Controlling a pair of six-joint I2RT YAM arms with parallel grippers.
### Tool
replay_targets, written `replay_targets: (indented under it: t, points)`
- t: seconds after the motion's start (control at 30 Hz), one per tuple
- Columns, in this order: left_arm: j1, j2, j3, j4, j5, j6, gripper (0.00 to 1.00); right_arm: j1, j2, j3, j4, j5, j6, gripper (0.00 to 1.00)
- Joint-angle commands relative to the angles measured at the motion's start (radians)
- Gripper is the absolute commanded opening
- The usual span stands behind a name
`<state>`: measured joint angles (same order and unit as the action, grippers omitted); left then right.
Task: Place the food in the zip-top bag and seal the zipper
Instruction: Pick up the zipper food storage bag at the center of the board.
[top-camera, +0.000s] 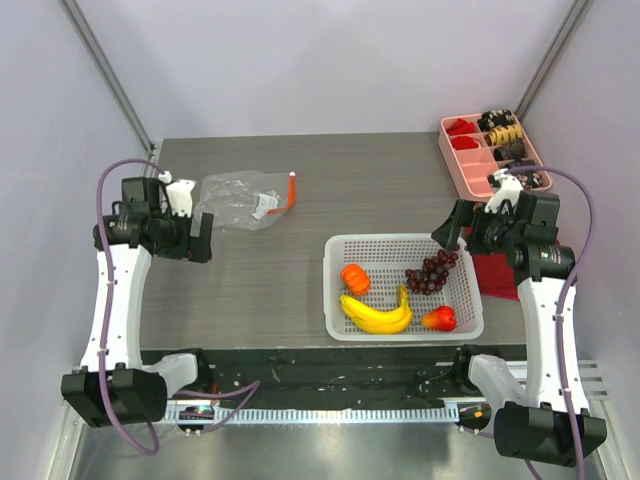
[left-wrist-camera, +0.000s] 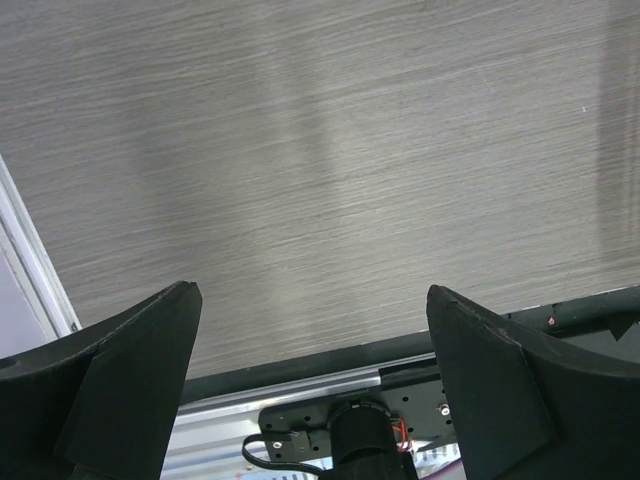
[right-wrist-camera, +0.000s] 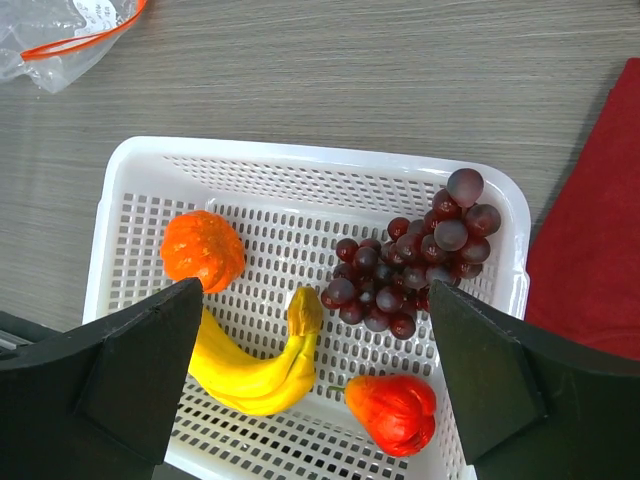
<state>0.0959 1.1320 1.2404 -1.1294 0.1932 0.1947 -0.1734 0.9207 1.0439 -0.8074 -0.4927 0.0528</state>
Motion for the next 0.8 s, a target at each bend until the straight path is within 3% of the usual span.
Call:
replay_targets:
  t: [0.0, 0.2, 0.53, 0.77]
  points:
    - [-0.03, 0.035, 0.088, 0.042, -0.031, 0.009, 1.0, -0.006, -0.023, 0.011, 0.036, -0.026, 0.004, 1.0]
    - [-0.074, 0.178, 0.226, 0.046, -0.044, -0.001, 1.0, -0.006, -0.008, 0.005, 0.042, -0.003, -0.007, 1.0]
    - [-0.218, 0.552, 0.672, 0.025, -0.107, -0.028, 1.0, -0.006, 0.069, 0.065, 0.06, 0.014, 0.07, 1.0]
    - [-0.35, 0.837, 0.878, -0.035, -0.126, -0.032, 0.96, -0.018, 0.128, 0.045, 0.083, -0.173, 0.097, 1.0]
